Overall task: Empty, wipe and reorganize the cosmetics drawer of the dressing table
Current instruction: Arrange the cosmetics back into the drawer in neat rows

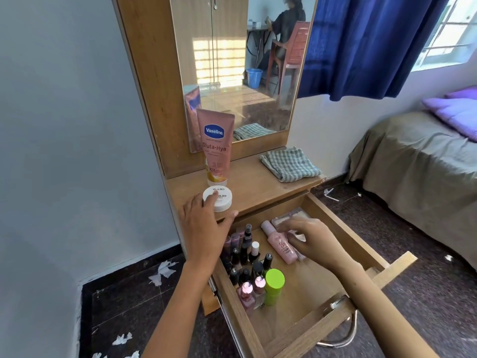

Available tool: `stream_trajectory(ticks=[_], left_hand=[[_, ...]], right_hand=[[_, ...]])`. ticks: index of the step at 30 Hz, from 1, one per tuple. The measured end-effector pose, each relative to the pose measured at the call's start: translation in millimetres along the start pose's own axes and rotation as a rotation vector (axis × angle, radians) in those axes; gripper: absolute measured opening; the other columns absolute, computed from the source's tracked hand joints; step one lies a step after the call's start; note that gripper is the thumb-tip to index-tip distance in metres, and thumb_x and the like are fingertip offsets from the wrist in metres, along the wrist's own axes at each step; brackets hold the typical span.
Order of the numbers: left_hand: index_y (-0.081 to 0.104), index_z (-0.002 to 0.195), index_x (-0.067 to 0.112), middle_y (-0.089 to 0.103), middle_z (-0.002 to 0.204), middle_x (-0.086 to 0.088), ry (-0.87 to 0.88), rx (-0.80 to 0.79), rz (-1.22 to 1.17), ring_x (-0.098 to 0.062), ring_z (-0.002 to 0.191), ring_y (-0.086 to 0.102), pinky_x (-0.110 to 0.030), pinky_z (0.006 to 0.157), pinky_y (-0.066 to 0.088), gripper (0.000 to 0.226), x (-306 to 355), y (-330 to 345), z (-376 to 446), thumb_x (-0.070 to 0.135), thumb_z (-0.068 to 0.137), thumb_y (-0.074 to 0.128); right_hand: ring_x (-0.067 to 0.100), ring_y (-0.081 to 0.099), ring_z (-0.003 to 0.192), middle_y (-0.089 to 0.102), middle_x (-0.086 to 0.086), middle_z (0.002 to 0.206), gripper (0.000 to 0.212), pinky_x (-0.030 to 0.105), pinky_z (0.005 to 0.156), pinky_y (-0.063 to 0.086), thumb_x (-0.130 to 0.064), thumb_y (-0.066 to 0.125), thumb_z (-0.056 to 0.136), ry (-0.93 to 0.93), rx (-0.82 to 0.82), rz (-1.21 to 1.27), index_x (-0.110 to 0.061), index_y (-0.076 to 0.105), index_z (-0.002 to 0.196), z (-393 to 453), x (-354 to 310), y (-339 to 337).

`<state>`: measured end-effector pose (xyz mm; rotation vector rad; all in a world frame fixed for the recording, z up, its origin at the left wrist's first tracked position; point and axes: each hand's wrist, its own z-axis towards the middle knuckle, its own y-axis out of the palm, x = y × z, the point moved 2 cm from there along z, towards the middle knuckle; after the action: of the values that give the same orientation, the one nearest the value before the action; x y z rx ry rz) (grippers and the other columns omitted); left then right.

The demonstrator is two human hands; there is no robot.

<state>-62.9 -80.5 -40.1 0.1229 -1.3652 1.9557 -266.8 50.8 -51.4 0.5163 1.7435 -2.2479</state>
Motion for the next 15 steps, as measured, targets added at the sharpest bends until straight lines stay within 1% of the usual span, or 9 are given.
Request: stream_trajectory(ticks=[2,3,6,9,11,13,14,15], left_hand=[[0.063,0.116,0.017,0.065,0.116,-0.006,0.003,0.063,-0.034,-0.024,0.111,0.054,-0.035,0.095,0.030,0.053,0,-2,2,0.051,0.075,0.073],[0.065,0.112,0.017,0.067,0.112,-0.006,0.005,0.082,-0.040,-0.024,0.107,0.056,-0.034,0.092,0.030,0.051,0,-2,2,0.050,0.074,0.075],[0.068,0.109,0.017,0.069,0.109,-0.004,0.009,0.103,-0.057,-0.022,0.103,0.058,-0.033,0.089,0.030,0.048,1,-5,4,0.046,0.072,0.078],[0.070,0.108,0.019,0.069,0.111,-0.002,0.008,0.067,-0.118,-0.019,0.104,0.058,-0.034,0.091,0.030,0.049,5,-8,3,0.048,0.069,0.078],[0.070,0.106,0.022,0.069,0.111,0.003,0.044,0.037,-0.177,-0.016,0.104,0.058,-0.034,0.093,0.031,0.050,14,-10,-2,0.054,0.068,0.077],[0.071,0.103,0.026,0.069,0.108,0.007,0.082,0.021,-0.261,-0.013,0.102,0.057,-0.033,0.093,0.031,0.048,27,-11,-9,0.056,0.066,0.077],[0.072,0.102,0.027,0.070,0.106,0.009,0.092,0.009,-0.318,-0.012,0.101,0.058,-0.034,0.095,0.033,0.046,33,-12,-11,0.056,0.066,0.077],[0.072,0.100,0.028,0.070,0.103,0.011,0.097,-0.008,-0.385,-0.010,0.100,0.059,-0.037,0.096,0.037,0.044,38,-13,-13,0.054,0.066,0.078]], right_hand=[[0.007,0.065,0.098,0.070,-0.013,0.107,0.017,0.034,0.083,0.053,-0.014,0.063,0.088,-0.011,0.009,-0.013,-0.023,0.072,0.099,1,0,2],[0.007,0.065,0.099,0.070,-0.013,0.108,0.016,0.035,0.083,0.053,-0.015,0.062,0.088,-0.010,0.011,-0.017,-0.024,0.072,0.098,1,-1,2],[0.008,0.064,0.104,0.069,-0.013,0.111,0.016,0.036,0.085,0.052,-0.017,0.062,0.089,-0.020,0.037,-0.021,-0.023,0.071,0.100,1,-1,1],[0.008,0.064,0.105,0.069,-0.009,0.112,0.016,0.037,0.086,0.053,-0.014,0.066,0.088,-0.070,0.145,0.090,-0.017,0.072,0.103,2,-7,-7],[0.007,0.061,0.112,0.066,-0.007,0.120,0.030,0.035,0.091,0.052,-0.013,0.071,0.085,-0.100,0.205,0.198,-0.016,0.068,0.115,3,-15,-14],[0.006,0.055,0.121,0.059,-0.007,0.131,0.047,0.034,0.097,0.050,-0.018,0.074,0.083,-0.127,0.202,0.244,-0.019,0.060,0.128,5,-24,-20],[0.006,0.053,0.124,0.058,-0.007,0.134,0.049,0.034,0.100,0.048,-0.021,0.074,0.083,-0.150,0.198,0.243,-0.020,0.058,0.129,5,-28,-22],[0.008,0.053,0.125,0.058,-0.007,0.134,0.047,0.035,0.101,0.048,-0.023,0.074,0.082,-0.182,0.208,0.235,-0.020,0.060,0.127,5,-33,-23]])
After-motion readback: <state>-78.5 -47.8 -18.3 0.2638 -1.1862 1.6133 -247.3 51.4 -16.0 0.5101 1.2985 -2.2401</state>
